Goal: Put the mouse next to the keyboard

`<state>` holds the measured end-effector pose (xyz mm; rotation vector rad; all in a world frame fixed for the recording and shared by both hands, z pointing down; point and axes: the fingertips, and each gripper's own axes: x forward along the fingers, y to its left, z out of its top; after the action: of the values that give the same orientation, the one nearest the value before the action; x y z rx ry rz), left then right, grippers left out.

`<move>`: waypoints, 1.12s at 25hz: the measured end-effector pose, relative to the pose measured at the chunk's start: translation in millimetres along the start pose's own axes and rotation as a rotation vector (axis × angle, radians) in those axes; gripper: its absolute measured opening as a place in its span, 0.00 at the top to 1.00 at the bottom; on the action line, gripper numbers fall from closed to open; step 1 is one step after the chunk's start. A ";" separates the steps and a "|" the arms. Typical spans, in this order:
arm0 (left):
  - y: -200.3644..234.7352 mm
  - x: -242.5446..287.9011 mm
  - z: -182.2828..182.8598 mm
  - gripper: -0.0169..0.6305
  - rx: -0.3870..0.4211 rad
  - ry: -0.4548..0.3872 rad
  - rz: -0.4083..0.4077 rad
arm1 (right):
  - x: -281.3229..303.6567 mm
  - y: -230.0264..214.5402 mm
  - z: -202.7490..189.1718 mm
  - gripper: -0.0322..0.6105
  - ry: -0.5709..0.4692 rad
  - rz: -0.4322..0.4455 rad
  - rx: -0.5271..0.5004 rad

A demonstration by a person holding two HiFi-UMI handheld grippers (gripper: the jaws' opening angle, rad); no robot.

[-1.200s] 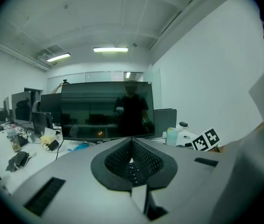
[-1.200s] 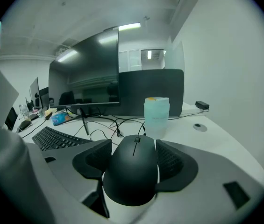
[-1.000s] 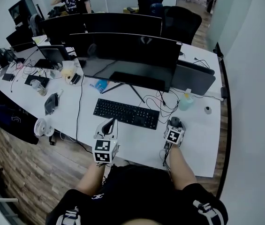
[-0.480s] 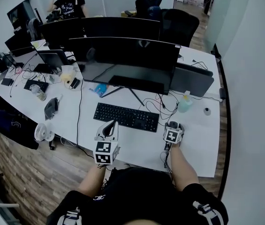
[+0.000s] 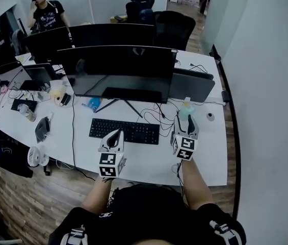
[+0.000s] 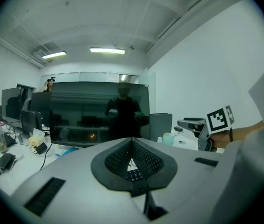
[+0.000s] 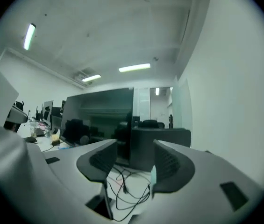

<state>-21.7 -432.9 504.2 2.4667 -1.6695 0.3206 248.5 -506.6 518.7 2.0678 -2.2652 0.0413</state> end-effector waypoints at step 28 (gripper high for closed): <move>-34.0 12.1 18.9 0.95 0.008 -0.067 -0.127 | -85.8 1.1 61.9 0.93 -0.122 -0.045 0.041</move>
<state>16.0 -435.6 489.0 2.6019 -1.5289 0.2320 252.8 -425.5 450.7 2.1982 -2.3034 -0.0428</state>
